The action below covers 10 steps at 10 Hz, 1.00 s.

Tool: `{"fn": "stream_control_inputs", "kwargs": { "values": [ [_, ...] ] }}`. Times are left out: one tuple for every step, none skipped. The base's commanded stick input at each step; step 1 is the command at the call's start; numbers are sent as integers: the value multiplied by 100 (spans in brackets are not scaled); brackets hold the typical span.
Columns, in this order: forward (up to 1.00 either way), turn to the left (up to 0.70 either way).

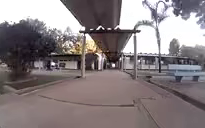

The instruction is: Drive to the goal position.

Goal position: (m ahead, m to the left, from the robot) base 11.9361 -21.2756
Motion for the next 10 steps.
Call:
{"fn": "stream_control_inputs", "kwargs": {
  "values": [
    [70, 0],
    [70, 0],
    [70, 0],
    [70, 0],
    [70, 0],
    [70, 0],
    [70, 0],
    [70, -8],
    [70, -24],
    [70, -24]
  ]
}}
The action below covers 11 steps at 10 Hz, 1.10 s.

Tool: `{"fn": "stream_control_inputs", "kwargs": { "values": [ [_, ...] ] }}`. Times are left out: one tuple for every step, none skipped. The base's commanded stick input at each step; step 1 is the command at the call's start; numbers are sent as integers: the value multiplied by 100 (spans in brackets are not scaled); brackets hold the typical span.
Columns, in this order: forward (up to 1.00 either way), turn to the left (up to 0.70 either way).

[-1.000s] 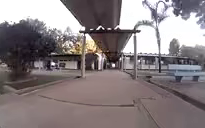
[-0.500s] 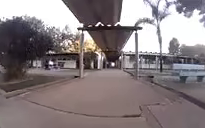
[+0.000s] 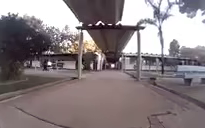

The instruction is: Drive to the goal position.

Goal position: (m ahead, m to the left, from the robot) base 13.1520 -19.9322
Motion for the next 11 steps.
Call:
{"fn": "stream_control_inputs", "kwargs": {
  "values": [
    [70, 0],
    [70, 0],
    [70, 0],
    [70, 0],
    [70, 0],
    [70, 0],
    [70, 0],
    [70, 0],
    [70, 0],
    [70, 0],
    [70, 0]
  ]
}}
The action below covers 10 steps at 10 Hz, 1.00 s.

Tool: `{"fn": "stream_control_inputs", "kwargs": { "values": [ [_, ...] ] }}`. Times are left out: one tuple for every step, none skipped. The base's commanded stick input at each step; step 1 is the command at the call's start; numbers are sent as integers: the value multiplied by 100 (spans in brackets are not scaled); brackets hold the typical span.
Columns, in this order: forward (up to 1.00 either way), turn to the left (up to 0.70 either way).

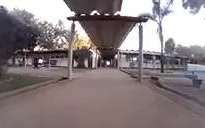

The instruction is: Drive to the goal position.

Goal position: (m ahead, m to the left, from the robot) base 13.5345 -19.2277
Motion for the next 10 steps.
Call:
{"fn": "stream_control_inputs", "kwargs": {
  "values": [
    [70, 0],
    [70, 0],
    [70, 0],
    [70, 0],
    [70, 0],
    [70, 0],
    [70, 0],
    [70, 0],
    [70, 0],
    [70, 0]
  ]
}}
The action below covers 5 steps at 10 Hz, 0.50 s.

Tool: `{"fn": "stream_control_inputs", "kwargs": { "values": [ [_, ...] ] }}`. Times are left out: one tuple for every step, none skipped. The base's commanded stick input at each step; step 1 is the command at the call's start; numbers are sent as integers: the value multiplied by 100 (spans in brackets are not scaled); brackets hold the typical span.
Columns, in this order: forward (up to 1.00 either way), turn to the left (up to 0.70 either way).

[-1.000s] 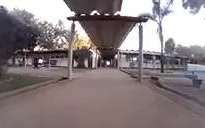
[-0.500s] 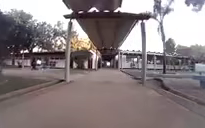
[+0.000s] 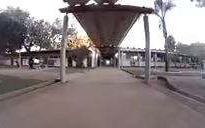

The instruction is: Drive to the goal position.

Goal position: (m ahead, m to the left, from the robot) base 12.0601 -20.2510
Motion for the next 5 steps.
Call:
{"fn": "stream_control_inputs", "kwargs": {
  "values": [
    [70, 0],
    [70, 0],
    [70, 0],
    [70, 0],
    [70, 0]
  ]
}}
